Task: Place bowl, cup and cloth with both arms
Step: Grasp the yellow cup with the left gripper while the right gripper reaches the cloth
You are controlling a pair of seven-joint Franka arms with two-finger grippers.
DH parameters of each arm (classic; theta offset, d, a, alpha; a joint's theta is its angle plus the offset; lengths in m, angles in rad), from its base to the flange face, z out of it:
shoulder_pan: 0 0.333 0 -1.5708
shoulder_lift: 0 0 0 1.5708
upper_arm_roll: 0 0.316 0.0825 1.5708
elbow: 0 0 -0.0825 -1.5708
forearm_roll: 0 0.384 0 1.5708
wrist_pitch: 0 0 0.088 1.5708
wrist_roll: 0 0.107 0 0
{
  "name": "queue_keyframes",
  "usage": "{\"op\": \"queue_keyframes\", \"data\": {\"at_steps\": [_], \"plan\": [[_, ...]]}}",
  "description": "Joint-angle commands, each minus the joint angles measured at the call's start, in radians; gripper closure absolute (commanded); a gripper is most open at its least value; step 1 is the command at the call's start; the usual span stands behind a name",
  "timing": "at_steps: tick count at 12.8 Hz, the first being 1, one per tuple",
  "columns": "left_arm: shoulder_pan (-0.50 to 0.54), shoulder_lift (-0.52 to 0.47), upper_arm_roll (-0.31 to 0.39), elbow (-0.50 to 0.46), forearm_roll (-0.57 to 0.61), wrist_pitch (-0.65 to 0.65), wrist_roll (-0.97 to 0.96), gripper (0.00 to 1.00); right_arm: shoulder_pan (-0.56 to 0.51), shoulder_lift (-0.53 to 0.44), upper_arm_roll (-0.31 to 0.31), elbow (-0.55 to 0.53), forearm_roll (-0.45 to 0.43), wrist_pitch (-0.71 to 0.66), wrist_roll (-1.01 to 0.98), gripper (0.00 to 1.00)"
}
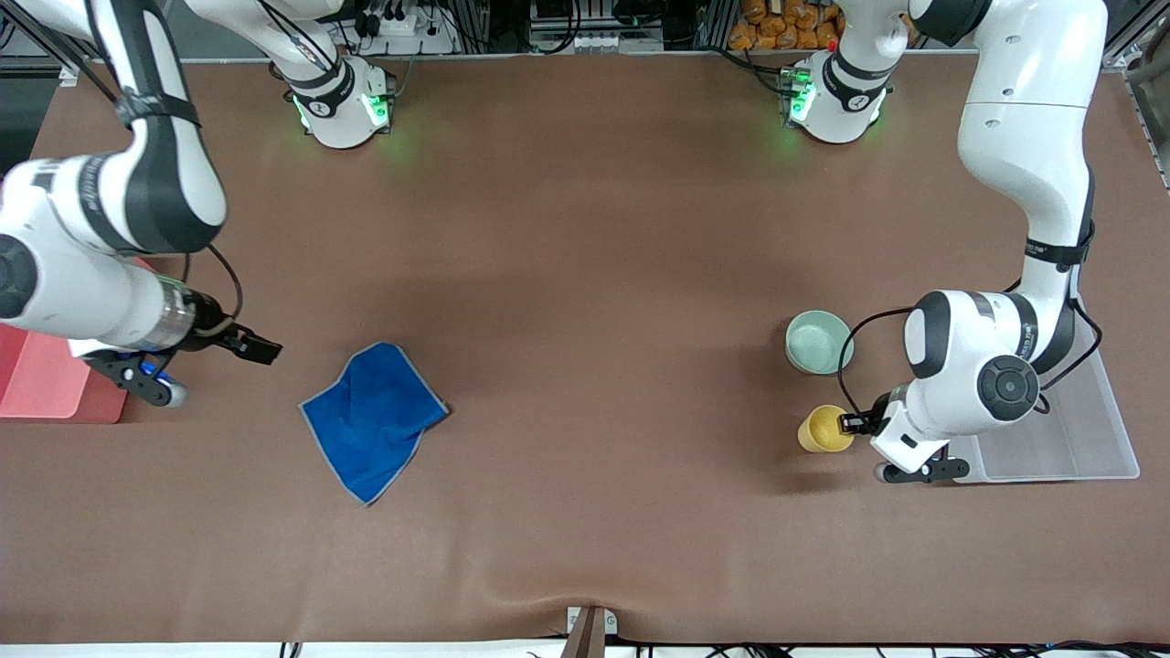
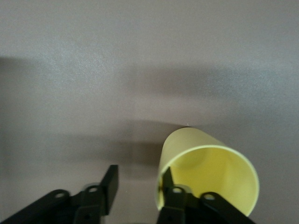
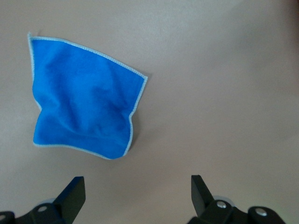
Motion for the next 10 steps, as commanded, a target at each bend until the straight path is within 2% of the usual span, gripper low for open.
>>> {"op": "queue_keyframes", "data": {"at_steps": [1, 4, 7, 10], "plan": [[-0.005, 0.0, 0.003, 0.021, -0.02, 0.005, -0.026, 1.0, 0.05, 0.037, -0.008, -0.034, 0.005, 0.055, 0.174, 0.0], [0.011, -0.013, 0.006, 0.066, -0.036, -0.038, -0.054, 1.0, 0.041, 0.083, -0.006, -0.039, 0.007, 0.111, 0.209, 0.0], [0.048, -0.016, 0.014, 0.151, -0.031, -0.171, -0.051, 1.0, 0.039, 0.094, -0.006, -0.148, 0.007, 0.296, 0.211, 0.0], [0.122, -0.071, 0.037, 0.162, -0.023, -0.234, 0.059, 1.0, 0.038, 0.097, -0.006, -0.24, 0.007, 0.451, 0.215, 0.0]]}}
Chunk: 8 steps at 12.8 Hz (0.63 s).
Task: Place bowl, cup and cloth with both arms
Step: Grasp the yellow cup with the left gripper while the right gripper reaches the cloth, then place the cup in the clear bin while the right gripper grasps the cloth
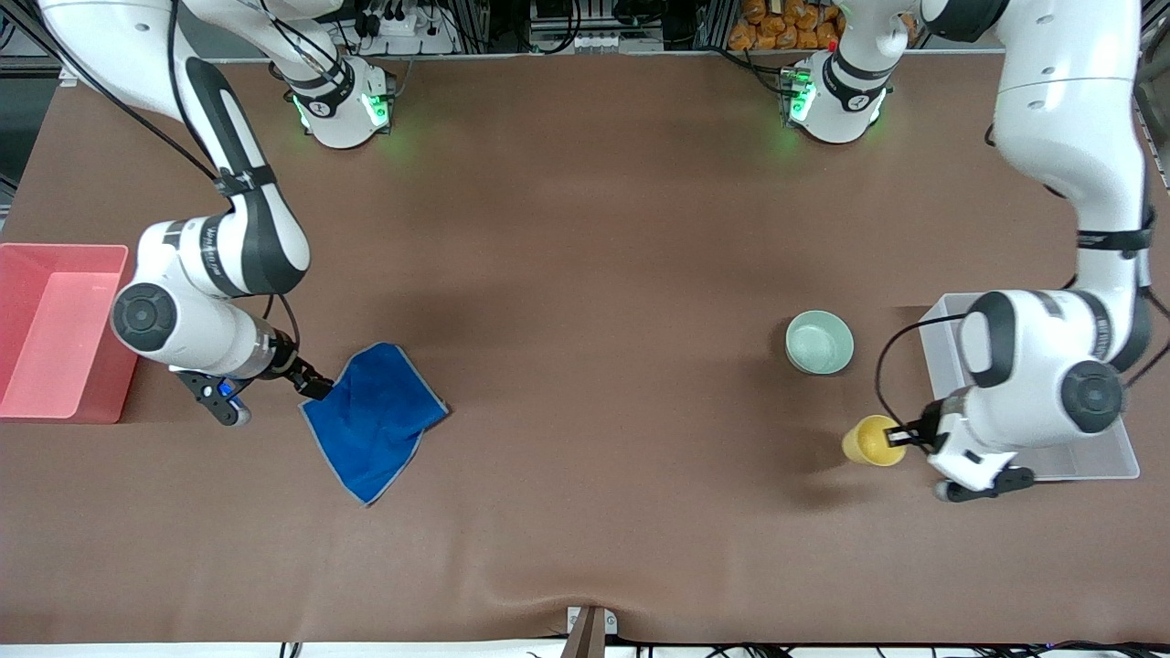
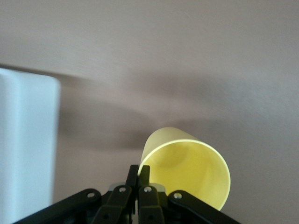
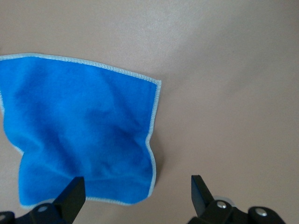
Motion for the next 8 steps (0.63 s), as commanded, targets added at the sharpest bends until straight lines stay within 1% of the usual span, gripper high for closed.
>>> {"op": "queue_keyframes", "data": {"at_steps": [1, 4, 5, 6, 8], "plan": [[0.06, -0.057, 0.043, 0.003, -0.009, -0.079, 0.133, 1.0, -0.005, -0.015, 0.004, -0.088, 0.007, 0.132, 0.035, 0.0], [0.065, -0.085, 0.184, 0.005, -0.02, -0.139, 0.363, 1.0, 0.014, -0.002, 0.004, -0.148, 0.007, 0.229, 0.113, 0.0], [0.078, -0.081, 0.215, 0.003, -0.02, -0.139, 0.438, 1.0, 0.016, 0.0, 0.004, -0.162, 0.007, 0.247, 0.113, 0.0], [0.104, -0.064, 0.217, 0.001, -0.029, -0.137, 0.507, 1.0, 0.016, 0.0, 0.002, -0.176, 0.007, 0.268, 0.113, 0.0], [0.118, -0.032, 0.217, -0.003, -0.087, -0.13, 0.537, 1.0, 0.033, 0.018, 0.002, -0.206, 0.007, 0.348, 0.122, 0.0]]}}
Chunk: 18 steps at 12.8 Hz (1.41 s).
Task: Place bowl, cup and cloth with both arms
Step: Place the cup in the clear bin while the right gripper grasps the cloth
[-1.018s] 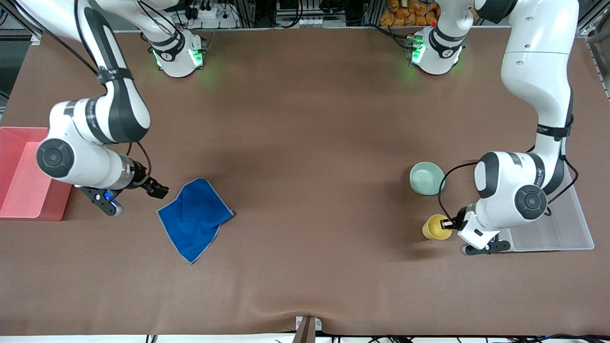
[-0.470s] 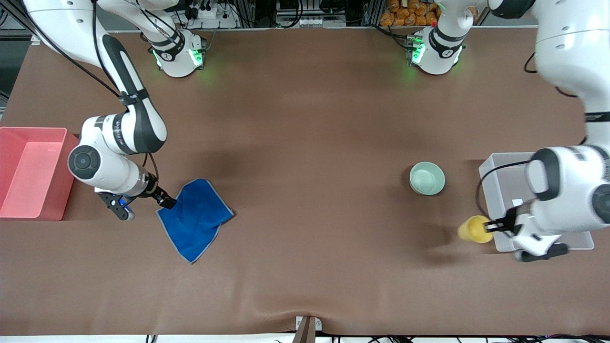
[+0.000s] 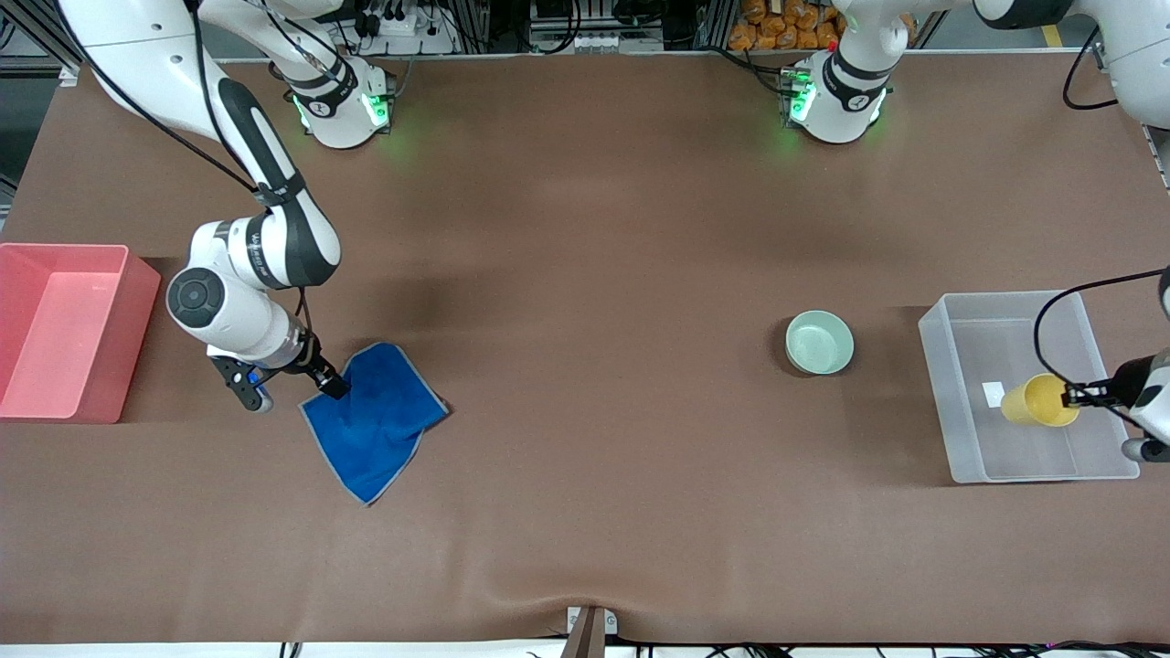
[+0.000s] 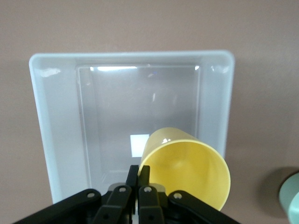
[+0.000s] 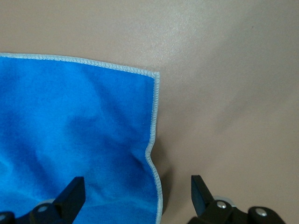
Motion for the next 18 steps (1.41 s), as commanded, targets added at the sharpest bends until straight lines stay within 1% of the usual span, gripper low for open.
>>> {"op": "queue_keyframes", "data": {"at_steps": [1, 2, 4, 5, 9, 10, 11, 12, 13, 14, 15, 16, 17, 18], "plan": [[-0.007, 0.036, 0.001, -0.004, -0.055, -0.001, 0.036, 1.0, 0.028, 0.015, -0.005, -0.054, 0.005, 0.122, 0.034, 0.0], [-0.011, 0.048, -0.002, -0.006, -0.056, 0.009, 0.035, 1.0, 0.028, 0.02, -0.005, -0.073, 0.007, 0.169, 0.039, 0.0], [-0.013, 0.073, -0.002, -0.012, -0.048, 0.096, 0.036, 1.0, 0.05, 0.045, -0.006, -0.093, 0.005, 0.248, 0.069, 0.0], [-0.01, 0.089, -0.002, -0.012, -0.045, 0.12, 0.05, 1.0, 0.072, 0.055, -0.008, -0.093, 0.004, 0.256, 0.092, 0.0], [-0.013, 0.163, -0.002, -0.006, -0.054, 0.217, 0.059, 1.0, 0.069, 0.053, -0.008, -0.102, 0.002, 0.256, 0.099, 0.0], [-0.014, 0.168, -0.002, -0.006, -0.051, 0.229, 0.061, 0.78, 0.068, 0.053, -0.008, -0.102, 0.002, 0.256, 0.099, 0.0], [-0.014, 0.166, 0.001, -0.001, -0.046, 0.23, 0.061, 0.53, 0.068, 0.053, -0.008, -0.102, 0.002, 0.257, 0.099, 0.0], [-0.014, 0.154, 0.003, -0.001, -0.04, 0.22, 0.062, 0.36, 0.066, 0.053, -0.008, -0.104, 0.002, 0.257, 0.1, 0.0], [-0.014, 0.143, 0.006, -0.001, -0.039, 0.207, 0.081, 0.27, 0.066, 0.053, -0.009, -0.104, 0.002, 0.257, 0.1, 0.18], [-0.016, 0.131, 0.007, -0.001, -0.037, 0.185, 0.087, 0.19, 0.066, 0.053, -0.009, -0.104, 0.001, 0.257, 0.1, 0.41], [-0.014, 0.116, 0.012, 0.0, -0.037, 0.146, 0.089, 0.18, 0.066, 0.052, -0.009, -0.104, 0.001, 0.259, 0.099, 0.64], [-0.016, 0.091, 0.019, 0.002, -0.017, 0.104, 0.089, 0.15, 0.064, 0.052, -0.009, -0.104, 0.001, 0.259, 0.1, 0.83], [-0.019, 0.067, 0.02, 0.006, 0.012, 0.063, 0.089, 0.15, 0.064, 0.05, -0.011, -0.104, 0.001, 0.259, 0.099, 0.97], [-0.027, 0.038, 0.02, 0.008, 0.018, 0.02, 0.087, 0.15, 0.064, 0.047, -0.011, -0.104, -0.001, 0.259, 0.099, 1.0]]}}
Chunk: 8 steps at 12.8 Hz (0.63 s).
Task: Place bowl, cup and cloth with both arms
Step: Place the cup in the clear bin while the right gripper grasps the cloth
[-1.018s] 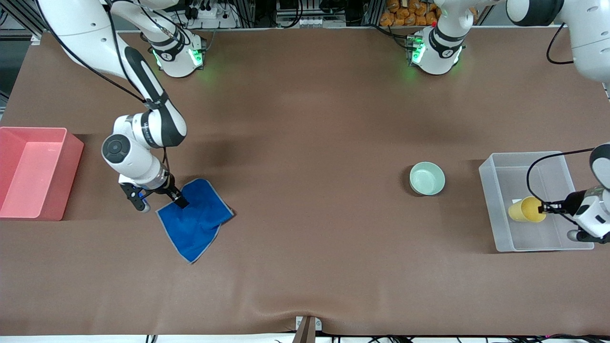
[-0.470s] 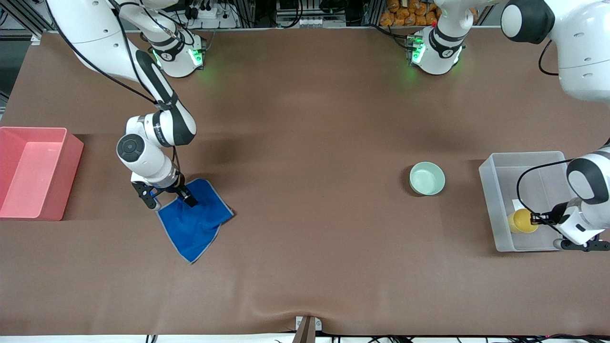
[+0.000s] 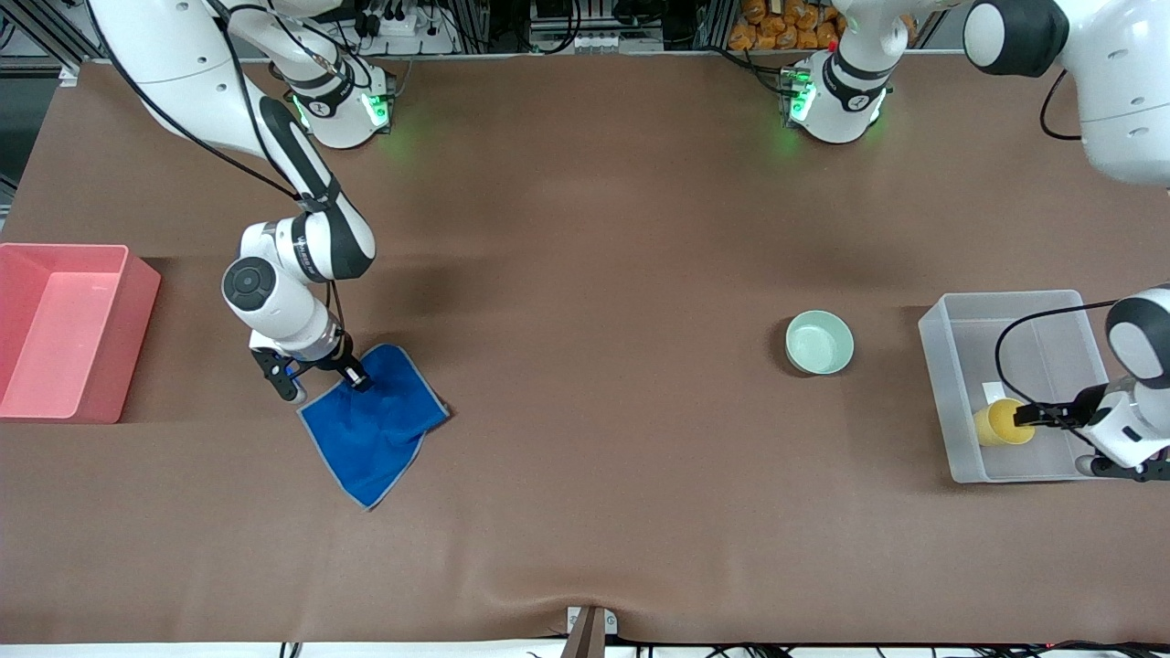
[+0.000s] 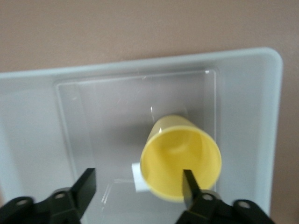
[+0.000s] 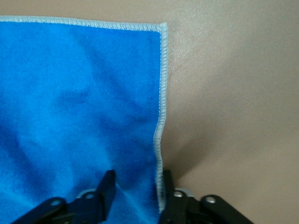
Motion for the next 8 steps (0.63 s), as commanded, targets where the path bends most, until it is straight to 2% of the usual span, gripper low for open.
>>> {"op": "queue_keyframes", "data": {"at_steps": [1, 3, 4, 6, 8], "plan": [[-0.021, -0.099, 0.007, -0.011, 0.027, -0.115, 0.011, 0.15, 0.003, -0.014, -0.004, -0.019, -0.001, 0.031, 0.036, 1.0], [-0.078, -0.149, 0.004, -0.013, 0.018, -0.16, -0.052, 0.17, 0.002, -0.022, -0.004, -0.019, -0.001, 0.025, 0.035, 1.0], [-0.104, -0.169, -0.003, -0.021, 0.014, -0.166, -0.153, 0.17, 0.002, -0.028, -0.004, -0.017, -0.001, 0.022, 0.033, 1.0], [-0.132, -0.169, -0.077, -0.042, 0.009, -0.184, -0.304, 0.18, 0.001, -0.043, -0.004, -0.015, -0.001, 0.014, 0.025, 1.0], [-0.137, -0.179, -0.127, -0.073, 0.009, -0.177, -0.378, 0.19, -0.002, -0.083, -0.005, 0.003, -0.007, -0.062, 0.021, 1.0]]}}
